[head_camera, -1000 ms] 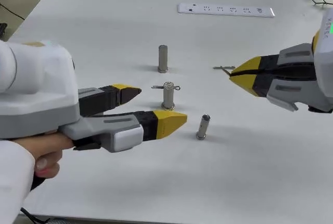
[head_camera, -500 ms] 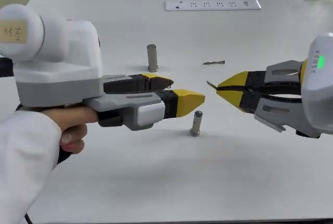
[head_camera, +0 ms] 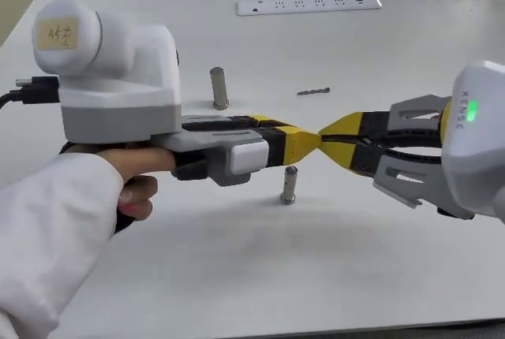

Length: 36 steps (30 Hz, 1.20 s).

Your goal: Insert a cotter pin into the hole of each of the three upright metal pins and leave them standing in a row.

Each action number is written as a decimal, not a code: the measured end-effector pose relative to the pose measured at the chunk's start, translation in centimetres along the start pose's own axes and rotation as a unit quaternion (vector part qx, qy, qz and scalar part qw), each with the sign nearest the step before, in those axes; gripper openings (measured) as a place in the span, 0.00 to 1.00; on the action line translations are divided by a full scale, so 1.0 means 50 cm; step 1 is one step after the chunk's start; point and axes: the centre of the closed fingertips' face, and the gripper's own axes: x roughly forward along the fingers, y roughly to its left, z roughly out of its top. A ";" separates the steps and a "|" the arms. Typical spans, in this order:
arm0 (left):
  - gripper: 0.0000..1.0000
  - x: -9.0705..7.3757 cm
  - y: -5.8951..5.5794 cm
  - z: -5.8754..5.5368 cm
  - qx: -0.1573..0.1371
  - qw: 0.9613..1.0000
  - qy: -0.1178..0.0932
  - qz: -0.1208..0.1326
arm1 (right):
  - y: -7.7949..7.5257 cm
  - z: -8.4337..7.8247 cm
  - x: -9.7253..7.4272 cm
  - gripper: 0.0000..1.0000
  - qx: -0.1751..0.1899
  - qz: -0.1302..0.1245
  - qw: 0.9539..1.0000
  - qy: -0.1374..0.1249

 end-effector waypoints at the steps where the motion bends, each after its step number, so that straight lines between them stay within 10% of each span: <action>1: 0.06 0.001 -0.001 -0.002 0.000 1.000 0.004 -0.002 | 0.001 0.000 0.000 0.00 0.001 0.001 1.000 0.000; 28: 0.00 -0.001 -0.008 -0.014 0.013 0.999 0.033 -0.001 | 0.008 0.000 0.002 0.00 -0.035 0.010 0.999 0.005; 36: 0.00 -0.009 -0.006 -0.013 0.017 0.999 0.034 0.003 | -0.002 -0.020 -0.004 0.06 0.011 0.021 1.000 -0.006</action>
